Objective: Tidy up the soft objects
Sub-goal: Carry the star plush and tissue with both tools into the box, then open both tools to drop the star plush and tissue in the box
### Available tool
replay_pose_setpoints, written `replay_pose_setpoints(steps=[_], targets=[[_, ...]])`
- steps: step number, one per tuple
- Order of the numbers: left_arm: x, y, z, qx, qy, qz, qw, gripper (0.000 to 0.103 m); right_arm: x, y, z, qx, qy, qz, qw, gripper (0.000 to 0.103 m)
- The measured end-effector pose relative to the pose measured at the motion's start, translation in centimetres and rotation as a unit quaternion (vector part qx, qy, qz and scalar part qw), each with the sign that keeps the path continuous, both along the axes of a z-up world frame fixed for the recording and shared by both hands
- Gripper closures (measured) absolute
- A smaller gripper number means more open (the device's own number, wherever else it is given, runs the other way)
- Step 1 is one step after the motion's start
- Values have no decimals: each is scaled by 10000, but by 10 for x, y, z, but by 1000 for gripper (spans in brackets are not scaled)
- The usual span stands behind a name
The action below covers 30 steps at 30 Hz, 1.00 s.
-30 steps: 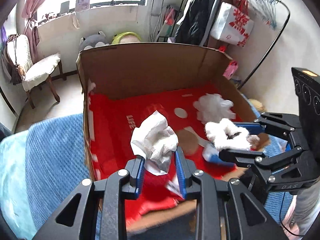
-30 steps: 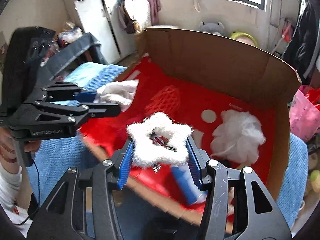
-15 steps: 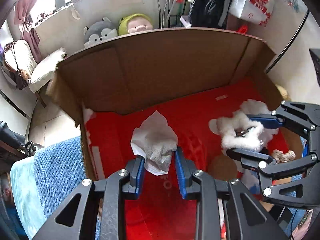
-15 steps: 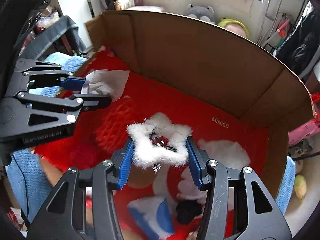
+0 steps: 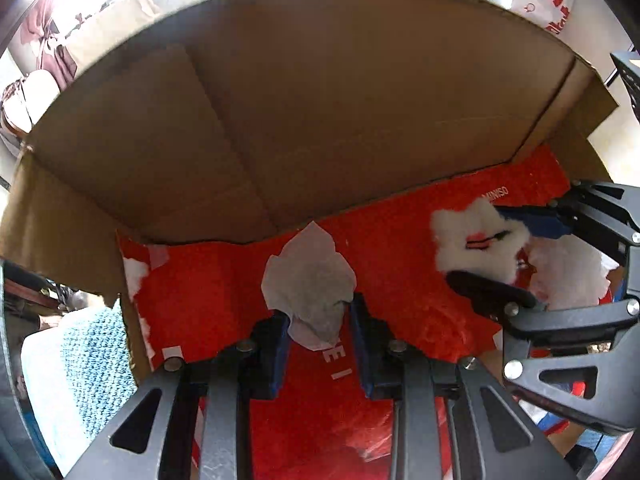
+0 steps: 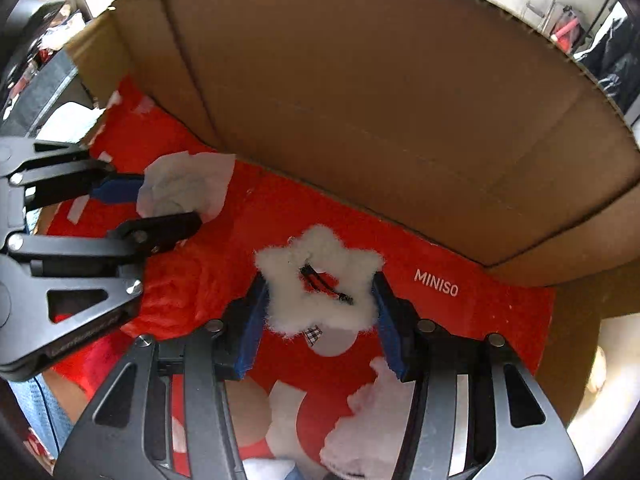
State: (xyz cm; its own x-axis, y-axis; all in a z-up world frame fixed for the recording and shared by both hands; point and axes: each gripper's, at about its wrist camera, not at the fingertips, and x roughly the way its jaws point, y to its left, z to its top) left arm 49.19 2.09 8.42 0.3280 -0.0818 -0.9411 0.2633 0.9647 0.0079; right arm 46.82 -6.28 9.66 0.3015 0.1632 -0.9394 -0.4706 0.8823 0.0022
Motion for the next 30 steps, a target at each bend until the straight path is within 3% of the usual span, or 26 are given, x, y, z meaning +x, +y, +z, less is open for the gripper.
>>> replay_pose_setpoints(steps=[9, 23, 30], targets=[[4, 9, -12, -163, 209, 58, 9996, 73, 3, 3, -8, 48, 177, -35, 9998, 54], [20, 30, -20, -250, 268, 40, 9993, 54, 24, 9, -11, -13, 251, 13, 9997, 54], [20, 32, -16, -276, 236, 87, 9993, 46, 27, 9, -17, -29, 279, -16, 9996, 48]])
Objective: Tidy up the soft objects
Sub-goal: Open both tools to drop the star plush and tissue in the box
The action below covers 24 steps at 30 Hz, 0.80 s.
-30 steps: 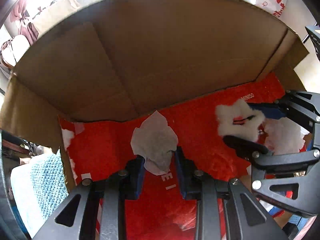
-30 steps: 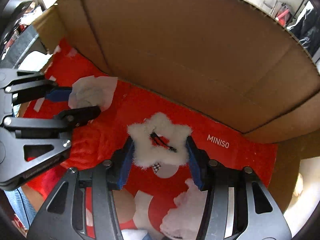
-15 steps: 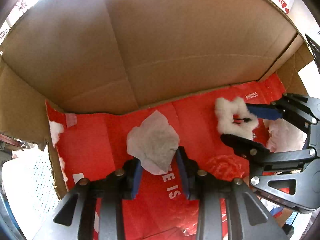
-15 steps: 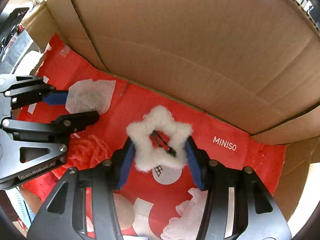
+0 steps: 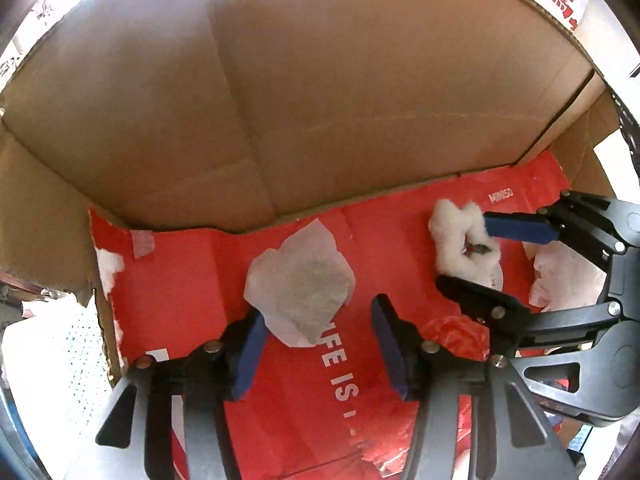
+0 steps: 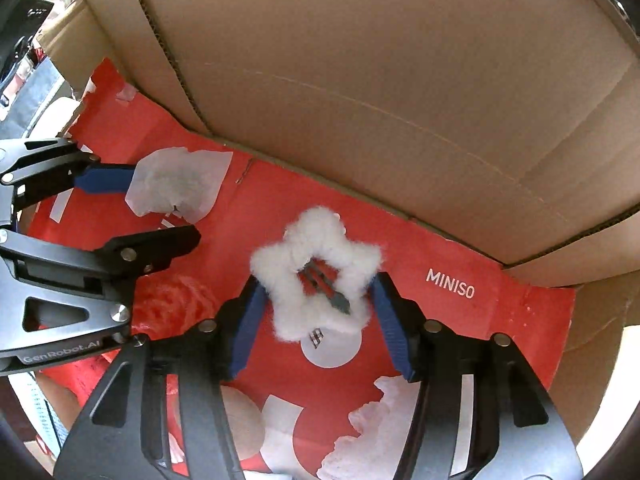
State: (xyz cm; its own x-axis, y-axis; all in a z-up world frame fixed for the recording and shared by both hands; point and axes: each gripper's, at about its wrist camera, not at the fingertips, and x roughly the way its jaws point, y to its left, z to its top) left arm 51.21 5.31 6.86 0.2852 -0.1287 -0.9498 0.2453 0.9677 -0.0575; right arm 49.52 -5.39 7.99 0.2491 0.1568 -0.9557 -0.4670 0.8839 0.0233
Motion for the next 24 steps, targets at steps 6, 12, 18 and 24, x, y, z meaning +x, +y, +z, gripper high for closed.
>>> replay_pose_setpoints(steps=[6, 12, 18, 24], targets=[[-1, -5, 5, 8, -71, -32, 10000, 38, 3, -3, -3, -64, -39, -60, 10000, 47], [-12, -10, 13, 51, -191, -72, 9998, 34, 3, -8, 2, -26, -93, -174, 9998, 42], [-27, -5, 26, 123, -416, 3, 9991, 24, -3, -14, 9, 10, -156, -272, 9995, 42], [-47, 4, 42, -77, -540, 182, 9983, 21, -20, -29, 26, 131, -294, -404, 9987, 41]])
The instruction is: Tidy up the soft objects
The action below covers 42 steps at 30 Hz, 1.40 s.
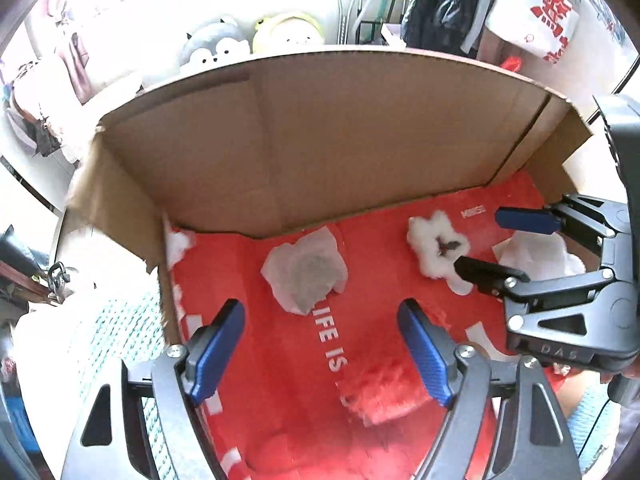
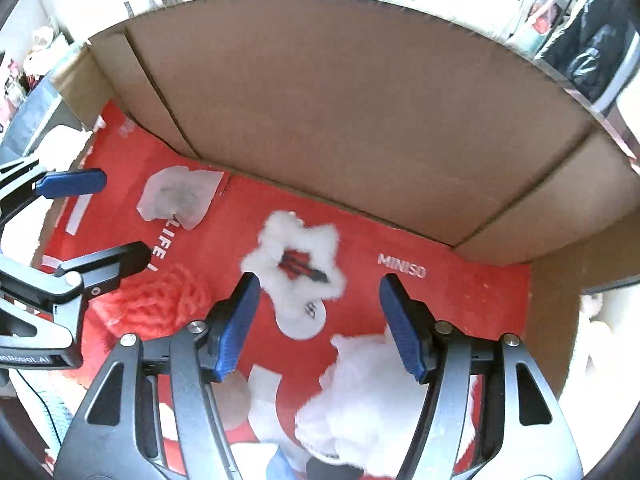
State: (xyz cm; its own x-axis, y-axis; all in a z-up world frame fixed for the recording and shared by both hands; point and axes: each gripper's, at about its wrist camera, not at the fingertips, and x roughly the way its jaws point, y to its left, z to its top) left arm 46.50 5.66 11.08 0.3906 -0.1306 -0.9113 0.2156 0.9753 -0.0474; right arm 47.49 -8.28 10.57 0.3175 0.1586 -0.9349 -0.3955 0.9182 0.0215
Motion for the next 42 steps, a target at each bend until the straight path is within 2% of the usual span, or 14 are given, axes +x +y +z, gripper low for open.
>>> replay_pose_setpoints(steps=[4, 8, 12, 16, 20, 29, 31, 35, 39, 42], targets=[[-22, 0, 18, -68, -187, 25, 9998, 17, -19, -12, 21, 121, -163, -91, 9998, 35], [-54, -4, 44, -105, -465, 59, 9988, 8, -47, -28, 45, 187, -388, -161, 9989, 35], [-83, -15, 71, -211, -690, 92, 9973, 4, -72, -43, 75, 301, -627, -270, 9972, 28], [-111, -29, 81, -225, -893, 80, 9957, 1, -107, -59, 101, 403, -862, -363, 9948, 26], [-140, -40, 90, -222, -936, 36, 9954, 0, -126, -65, 115, 447, -971, -448, 9933, 22], [-186, -48, 83, -339, -1026, 154, 9940, 0, -175, -80, 103, 440, -931, -575, 9930, 20], [-193, -48, 78, -437, -1041, 162, 9935, 0, -183, -83, 98, 581, -904, -611, 9923, 13], [-198, -48, 62, -574, -980, 262, 9932, 0, -194, -89, 83, 728, -847, -746, 9909, 13], [-197, -48, 41, -618, -844, 422, 9936, 0, -198, -89, 62, 635, -742, -807, 9919, 13], [-197, -48, 30, -544, -887, 458, 9935, 0, -200, -87, 49, 528, -759, -823, 9923, 13]])
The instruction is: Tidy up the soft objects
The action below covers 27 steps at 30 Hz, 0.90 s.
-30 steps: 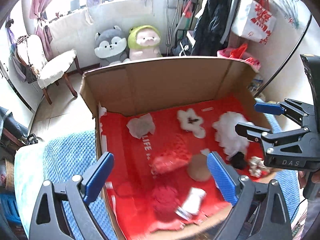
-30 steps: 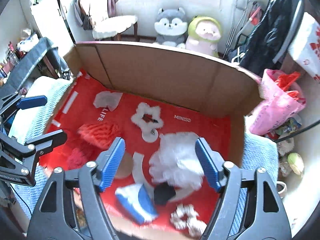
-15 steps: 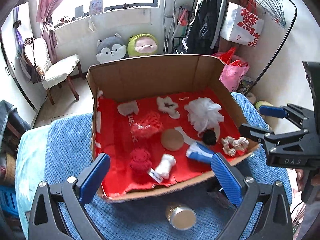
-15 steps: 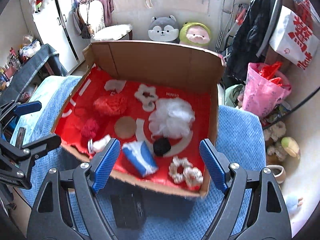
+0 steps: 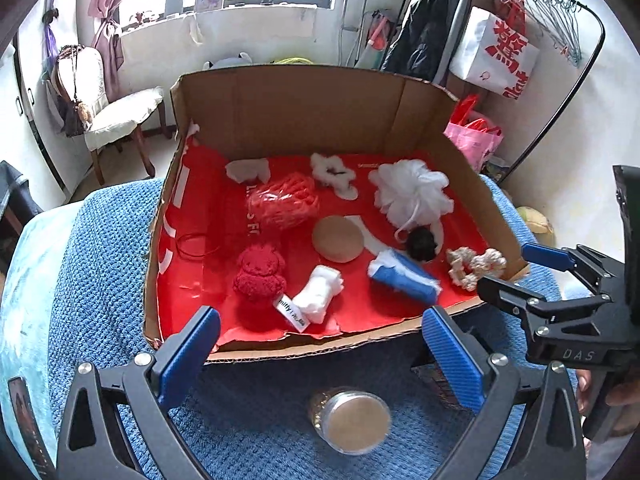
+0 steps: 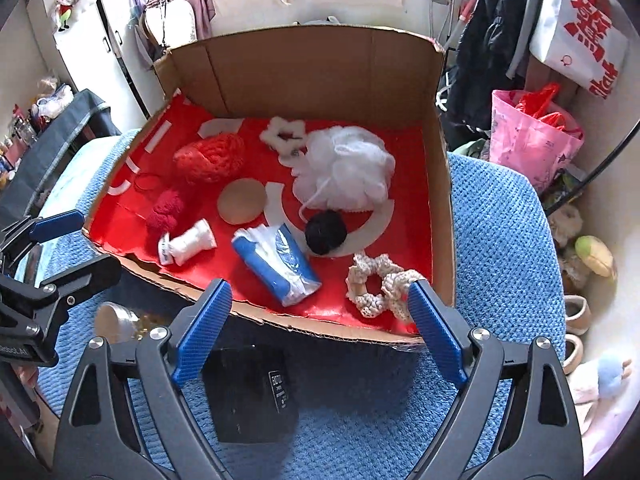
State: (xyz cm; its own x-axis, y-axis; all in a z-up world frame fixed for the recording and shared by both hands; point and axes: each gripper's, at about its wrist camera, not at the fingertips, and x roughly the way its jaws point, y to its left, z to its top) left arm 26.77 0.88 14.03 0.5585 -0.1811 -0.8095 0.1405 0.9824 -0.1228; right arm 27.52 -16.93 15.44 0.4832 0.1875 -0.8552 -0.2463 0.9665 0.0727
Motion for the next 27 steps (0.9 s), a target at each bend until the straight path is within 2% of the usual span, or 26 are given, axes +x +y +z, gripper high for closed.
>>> replay_pose_setpoints(steps=[11, 27], targets=[[1, 4, -30, 163, -132, 145, 9997, 0, 3, 3, -31, 214, -70, -250, 9994, 13], [4, 4, -46, 85, -140, 180, 9997, 0, 3, 16, -44, -24, -238, -181, 9995, 13]])
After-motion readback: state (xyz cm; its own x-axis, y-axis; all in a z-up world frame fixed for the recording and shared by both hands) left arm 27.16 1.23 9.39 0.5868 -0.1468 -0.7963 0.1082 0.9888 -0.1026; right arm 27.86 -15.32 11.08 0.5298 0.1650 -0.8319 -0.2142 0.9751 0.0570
